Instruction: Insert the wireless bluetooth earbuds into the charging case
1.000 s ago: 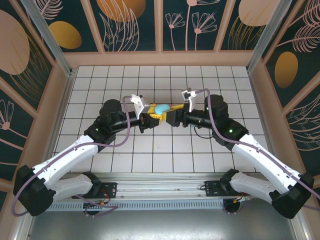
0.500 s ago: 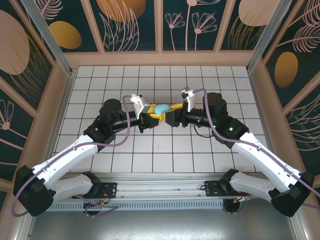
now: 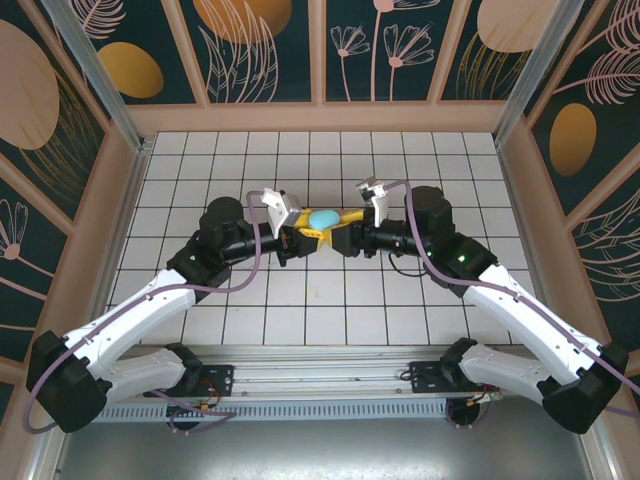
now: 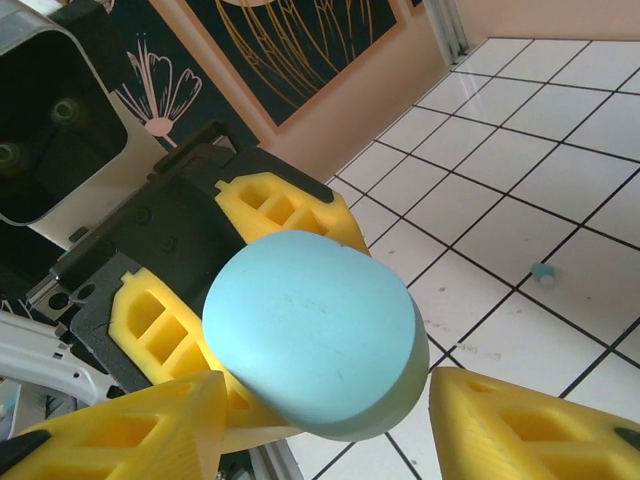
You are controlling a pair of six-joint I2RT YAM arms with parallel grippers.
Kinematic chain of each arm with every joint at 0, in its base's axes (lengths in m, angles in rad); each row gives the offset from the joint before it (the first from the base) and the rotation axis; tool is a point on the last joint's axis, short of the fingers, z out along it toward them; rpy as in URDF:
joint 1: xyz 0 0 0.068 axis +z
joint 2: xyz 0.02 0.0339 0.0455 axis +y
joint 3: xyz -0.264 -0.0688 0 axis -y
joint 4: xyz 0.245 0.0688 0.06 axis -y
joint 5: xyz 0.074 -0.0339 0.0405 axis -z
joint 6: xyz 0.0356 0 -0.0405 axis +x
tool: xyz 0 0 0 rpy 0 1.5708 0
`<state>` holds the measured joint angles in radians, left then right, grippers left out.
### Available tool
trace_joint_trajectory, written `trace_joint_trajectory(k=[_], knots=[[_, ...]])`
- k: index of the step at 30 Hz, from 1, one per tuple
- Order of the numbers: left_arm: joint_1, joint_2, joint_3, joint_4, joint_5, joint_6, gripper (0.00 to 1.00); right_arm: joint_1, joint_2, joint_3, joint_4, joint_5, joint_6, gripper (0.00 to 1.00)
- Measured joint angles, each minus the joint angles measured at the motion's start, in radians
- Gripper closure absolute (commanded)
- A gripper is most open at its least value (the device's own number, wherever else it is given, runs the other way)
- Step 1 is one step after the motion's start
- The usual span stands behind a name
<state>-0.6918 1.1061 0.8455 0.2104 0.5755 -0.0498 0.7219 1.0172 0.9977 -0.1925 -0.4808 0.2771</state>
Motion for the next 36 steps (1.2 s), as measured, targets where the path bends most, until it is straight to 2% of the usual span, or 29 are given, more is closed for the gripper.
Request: trace_joint_trajectory(k=[6,19,24,36], knots=[[0.0,0.004,0.0,-0.003,0.0,0.0,0.87,0.0,0.001,0.004,-0.011,0.022,-0.011,0.52],[0.021,0.039,0.008,0.016,-0.008,-0.024,0.91,0.005,0.062,0.098,-0.053,0.119,-0.037,0.51],[0.009,0.039,0.008,0.023,0.046,-0.026,0.91,-0.01,0.087,0.133,-0.014,0.17,-0.037,0.5],[0.006,0.039,0.006,0.032,0.029,-0.03,0.9,-0.027,0.153,0.178,-0.067,0.158,-0.009,0.47]])
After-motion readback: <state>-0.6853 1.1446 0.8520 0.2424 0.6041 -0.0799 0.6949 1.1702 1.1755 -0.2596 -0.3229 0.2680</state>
